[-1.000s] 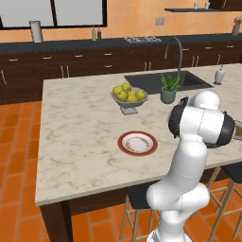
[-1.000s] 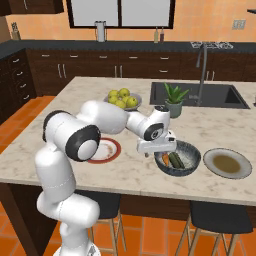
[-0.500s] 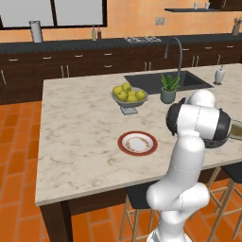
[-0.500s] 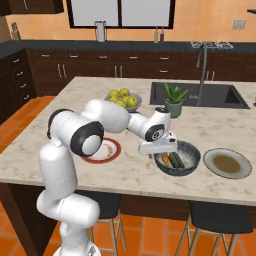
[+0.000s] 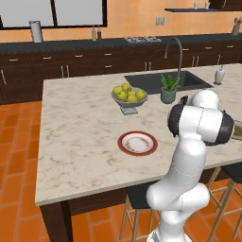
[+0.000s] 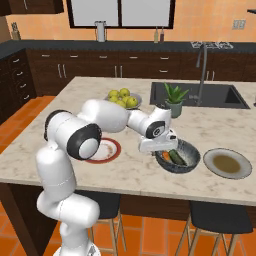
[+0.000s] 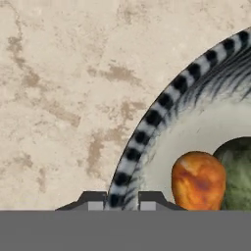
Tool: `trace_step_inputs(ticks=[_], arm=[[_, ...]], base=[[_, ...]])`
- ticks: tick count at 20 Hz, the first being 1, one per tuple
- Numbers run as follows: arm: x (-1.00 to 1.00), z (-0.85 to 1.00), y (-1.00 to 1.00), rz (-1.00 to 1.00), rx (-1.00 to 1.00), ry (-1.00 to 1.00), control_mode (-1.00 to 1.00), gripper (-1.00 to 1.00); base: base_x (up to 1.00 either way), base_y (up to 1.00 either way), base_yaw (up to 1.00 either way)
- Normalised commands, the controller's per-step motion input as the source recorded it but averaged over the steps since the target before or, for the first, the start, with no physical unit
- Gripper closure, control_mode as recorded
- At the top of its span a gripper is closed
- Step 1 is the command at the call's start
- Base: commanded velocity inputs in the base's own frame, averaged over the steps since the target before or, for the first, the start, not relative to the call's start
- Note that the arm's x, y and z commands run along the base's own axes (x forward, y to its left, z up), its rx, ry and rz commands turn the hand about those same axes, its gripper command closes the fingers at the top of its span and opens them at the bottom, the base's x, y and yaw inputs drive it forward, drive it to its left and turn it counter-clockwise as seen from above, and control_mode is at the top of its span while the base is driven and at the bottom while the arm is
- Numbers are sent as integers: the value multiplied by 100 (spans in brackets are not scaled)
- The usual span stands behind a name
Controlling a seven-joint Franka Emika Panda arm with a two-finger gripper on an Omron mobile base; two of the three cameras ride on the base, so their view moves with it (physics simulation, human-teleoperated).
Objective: Pick the chicken drumstick and cucumber from their plates and place them in the bowl. Then put the bowl in the fridge.
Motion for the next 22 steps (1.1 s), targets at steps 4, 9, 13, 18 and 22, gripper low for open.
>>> trace_step_inputs(ticks=[4,9,13,18,22], arm=[[-44,89,44,25,-10,-15,-100,100],[-27,63,30,34,-6,-21,-100,100],[-31,75,55,43,-7,-3,-100,100],[-40,59,73,50,-20,0,-100,100],[-69,40,66,40,-23,-16,-100,100]], base=[[0,0,0],[0,0,0],[0,0,0],[0,0,0],[0,0,0]])
